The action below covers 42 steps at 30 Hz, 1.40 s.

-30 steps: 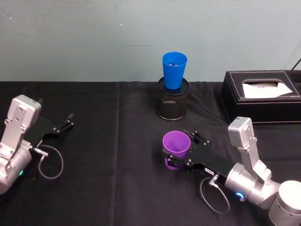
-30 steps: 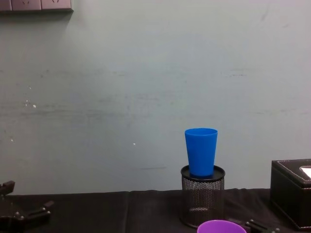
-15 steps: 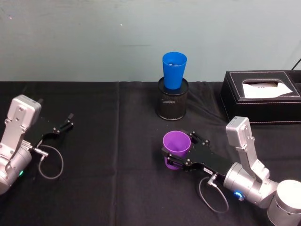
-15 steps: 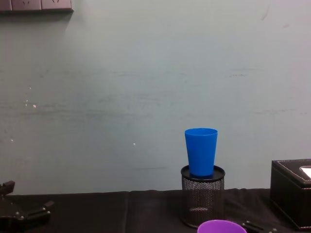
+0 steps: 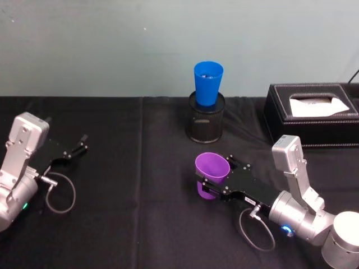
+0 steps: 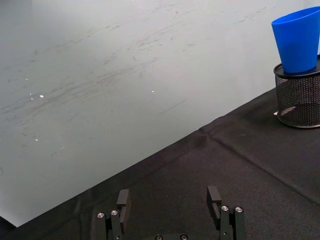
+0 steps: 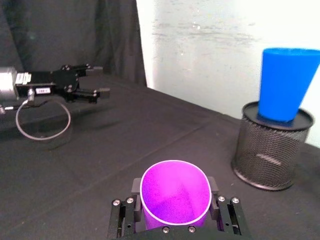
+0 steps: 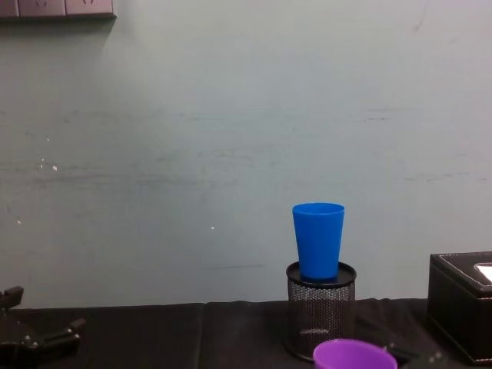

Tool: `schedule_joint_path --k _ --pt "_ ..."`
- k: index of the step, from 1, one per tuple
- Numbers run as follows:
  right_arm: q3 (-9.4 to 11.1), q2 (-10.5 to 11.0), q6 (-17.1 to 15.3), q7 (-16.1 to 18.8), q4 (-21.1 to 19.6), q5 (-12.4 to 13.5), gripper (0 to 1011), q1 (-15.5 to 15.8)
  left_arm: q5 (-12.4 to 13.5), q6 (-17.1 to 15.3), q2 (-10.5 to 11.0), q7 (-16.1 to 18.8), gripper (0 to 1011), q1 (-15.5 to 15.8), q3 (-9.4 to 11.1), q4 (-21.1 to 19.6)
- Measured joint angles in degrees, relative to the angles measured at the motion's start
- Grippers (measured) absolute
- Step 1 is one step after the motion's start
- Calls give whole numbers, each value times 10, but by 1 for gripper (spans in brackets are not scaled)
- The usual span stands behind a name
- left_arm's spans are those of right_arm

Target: Pick up one cup with a gripper and tap it against the other cup.

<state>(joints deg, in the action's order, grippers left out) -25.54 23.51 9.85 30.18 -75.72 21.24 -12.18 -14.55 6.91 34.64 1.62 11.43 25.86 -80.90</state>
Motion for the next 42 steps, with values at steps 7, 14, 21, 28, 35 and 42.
schedule_joint_path --k 7,14,21,28,35,42 --pt "22 19 -54 -7 -70 8 734 7 0 0 0 0 1000 0 0 0" --pt "35 39 -111 -8 -132 30 734 5 0 0 0 0 1000 0 0 0" --pt "39 54 -161 -16 -174 49 734 -8 0 0 0 0 1000 0 0 0" --pt "34 59 -183 -27 -187 55 734 -25 0 0 0 0 1000 0 0 0" --pt "29 64 -191 -33 -193 57 734 -33 0 0 0 0 1000 0 0 0" --pt "29 63 -191 -33 -192 57 734 -33 0 0 0 0 1000 0 0 0"
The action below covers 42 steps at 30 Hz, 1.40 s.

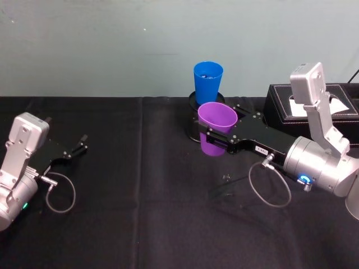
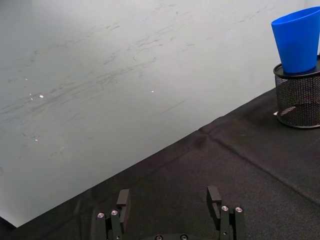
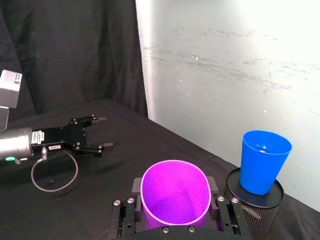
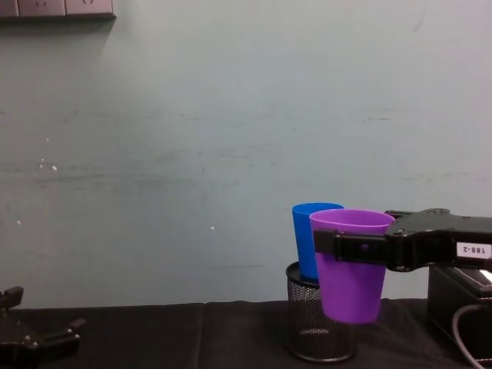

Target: Pick up one cup with a gripper and tap it against the other cup.

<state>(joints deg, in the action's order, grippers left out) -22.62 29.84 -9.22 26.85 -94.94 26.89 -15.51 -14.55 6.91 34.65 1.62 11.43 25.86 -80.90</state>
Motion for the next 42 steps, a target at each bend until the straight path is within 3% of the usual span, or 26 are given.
schedule_joint_path --k 42 --pt "1 -1 1 1 1 -1 734 1 0 0 0 0 1000 0 0 0"
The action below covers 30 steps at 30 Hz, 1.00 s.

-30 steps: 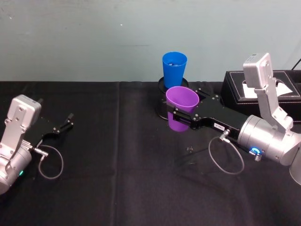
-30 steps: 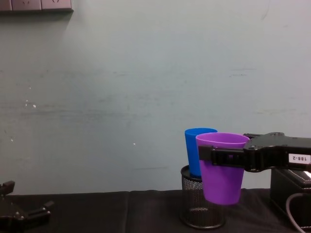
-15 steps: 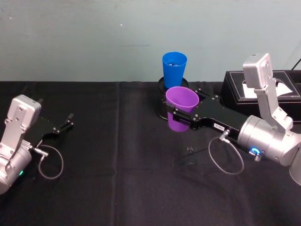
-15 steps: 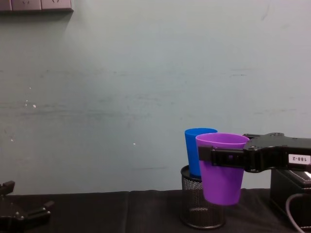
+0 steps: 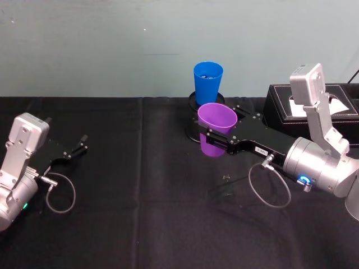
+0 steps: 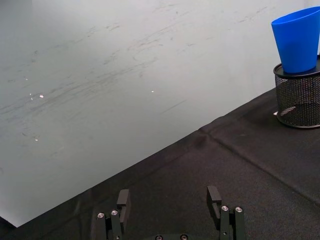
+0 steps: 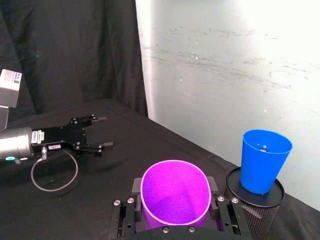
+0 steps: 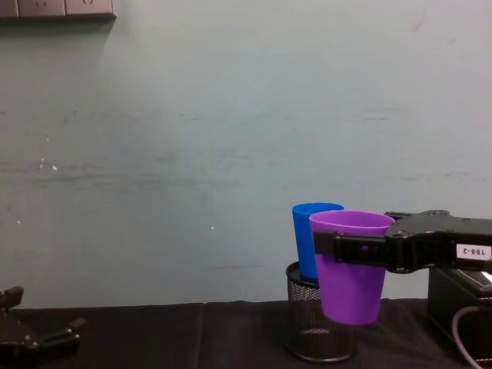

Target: Pick up one cup with a gripper and tap it against the other cup.

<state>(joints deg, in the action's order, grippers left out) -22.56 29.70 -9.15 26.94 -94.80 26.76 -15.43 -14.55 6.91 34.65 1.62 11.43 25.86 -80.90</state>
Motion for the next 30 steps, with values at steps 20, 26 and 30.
schedule_joint_path --k 20,26,30 --pt "0 0 0 0 0 0 734 0 0 0 0 0 1000 0 0 0" --pt "0 0 0 0 0 0 734 0 0 0 0 0 1000 0 0 0" --pt "0 0 0 0 0 0 734 0 0 0 0 0 1000 0 0 0"
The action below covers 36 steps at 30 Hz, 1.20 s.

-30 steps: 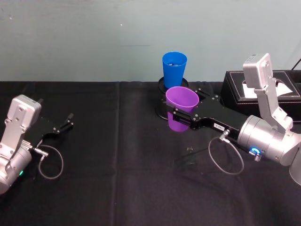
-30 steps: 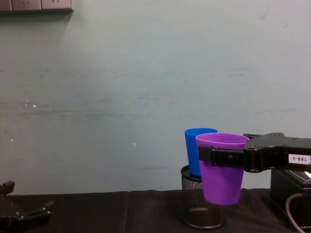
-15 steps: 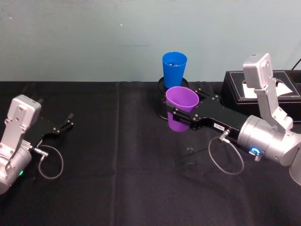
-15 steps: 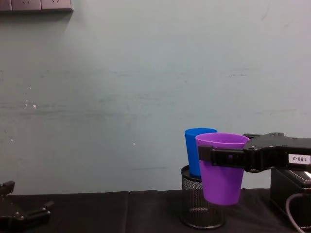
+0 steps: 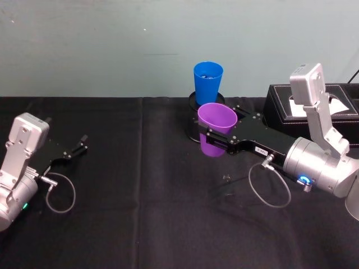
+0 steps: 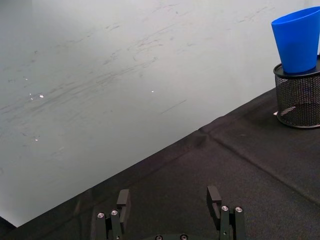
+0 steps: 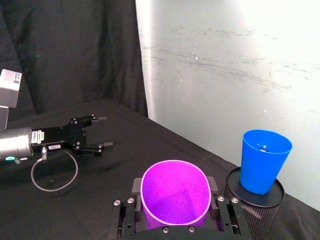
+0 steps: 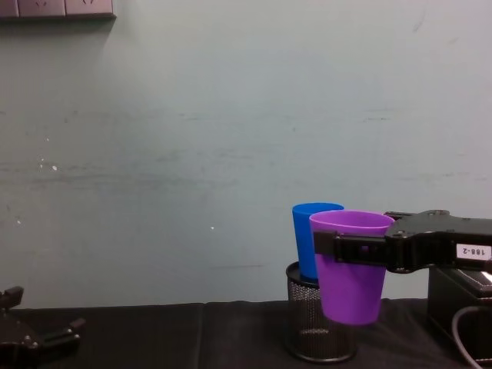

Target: Pick up one cup with a gripper and tap it against the other cup.

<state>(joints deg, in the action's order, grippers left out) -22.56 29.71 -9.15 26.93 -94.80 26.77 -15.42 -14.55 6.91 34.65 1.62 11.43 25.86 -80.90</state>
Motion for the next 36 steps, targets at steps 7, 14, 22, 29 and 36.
schedule_joint_path --k 7,14,22,29,36 --pt "0 0 0 0 0 0 734 0 0 0 0 0 1000 0 0 0" --pt "0 0 0 0 0 0 734 0 0 0 0 0 1000 0 0 0" --pt "0 0 0 0 0 0 734 0 0 0 0 0 1000 0 0 0" --pt "0 0 0 0 0 0 734 0 0 0 0 0 1000 0 0 0" --pt "-7 3 1 0 -1 -3 734 -1 0 0 0 0 1000 0 0 0"
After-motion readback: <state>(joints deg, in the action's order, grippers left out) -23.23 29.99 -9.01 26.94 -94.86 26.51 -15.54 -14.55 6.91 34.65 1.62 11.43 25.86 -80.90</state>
